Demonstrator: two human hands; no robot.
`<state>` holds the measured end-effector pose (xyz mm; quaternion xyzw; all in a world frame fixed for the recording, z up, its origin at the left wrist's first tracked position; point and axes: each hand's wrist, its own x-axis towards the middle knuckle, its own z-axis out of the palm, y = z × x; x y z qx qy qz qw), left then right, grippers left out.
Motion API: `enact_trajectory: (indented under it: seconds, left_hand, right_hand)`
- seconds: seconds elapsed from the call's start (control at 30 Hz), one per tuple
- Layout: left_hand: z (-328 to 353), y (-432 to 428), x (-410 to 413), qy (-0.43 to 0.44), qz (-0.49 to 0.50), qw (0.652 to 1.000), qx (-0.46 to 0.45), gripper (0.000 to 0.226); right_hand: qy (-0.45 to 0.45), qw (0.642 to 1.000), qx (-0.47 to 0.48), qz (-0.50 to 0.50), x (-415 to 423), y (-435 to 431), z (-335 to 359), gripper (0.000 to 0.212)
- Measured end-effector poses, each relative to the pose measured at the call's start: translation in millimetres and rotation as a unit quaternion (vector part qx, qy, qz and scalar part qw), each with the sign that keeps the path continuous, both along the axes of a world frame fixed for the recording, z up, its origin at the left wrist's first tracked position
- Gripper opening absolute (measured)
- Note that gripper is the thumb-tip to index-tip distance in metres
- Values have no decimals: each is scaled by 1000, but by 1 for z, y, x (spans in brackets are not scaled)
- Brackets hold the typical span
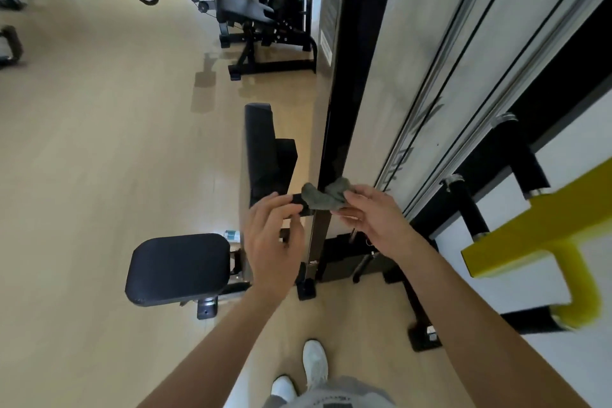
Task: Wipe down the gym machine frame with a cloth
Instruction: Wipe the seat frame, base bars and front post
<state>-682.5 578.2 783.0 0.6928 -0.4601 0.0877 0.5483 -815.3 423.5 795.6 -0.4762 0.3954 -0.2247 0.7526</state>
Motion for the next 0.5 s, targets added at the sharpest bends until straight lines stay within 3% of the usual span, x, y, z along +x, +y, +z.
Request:
enact_trajectory:
  seconds: [0.07, 0.13, 0.2, 0.27, 0.33, 0.5]
  left_hand:
    - [-8, 2, -13, 15, -56, 998, 29, 19]
    - [-14, 1, -22, 99, -120, 985, 81, 32]
    - [-24, -2, -27, 202, -189, 954, 117, 47]
    - [-32, -2, -31, 248, -251, 923, 157, 58]
    - [-37, -2, -34, 236, -288, 912, 172, 56]
    - [-37, 3, -38, 184, -279, 920, 204, 10]
  right_hand:
    - [95, 984, -147, 30, -14, 10, 11, 10]
    - [151, 952, -252, 83, -27, 18, 21, 15]
    - [221, 894, -366, 134, -40, 21, 25, 12]
    - [264, 841, -443, 162, -53, 24, 25, 8]
    - [253, 842, -447, 166, -64, 30, 23, 10]
    - [216, 879, -382, 185, -83, 41, 9, 11]
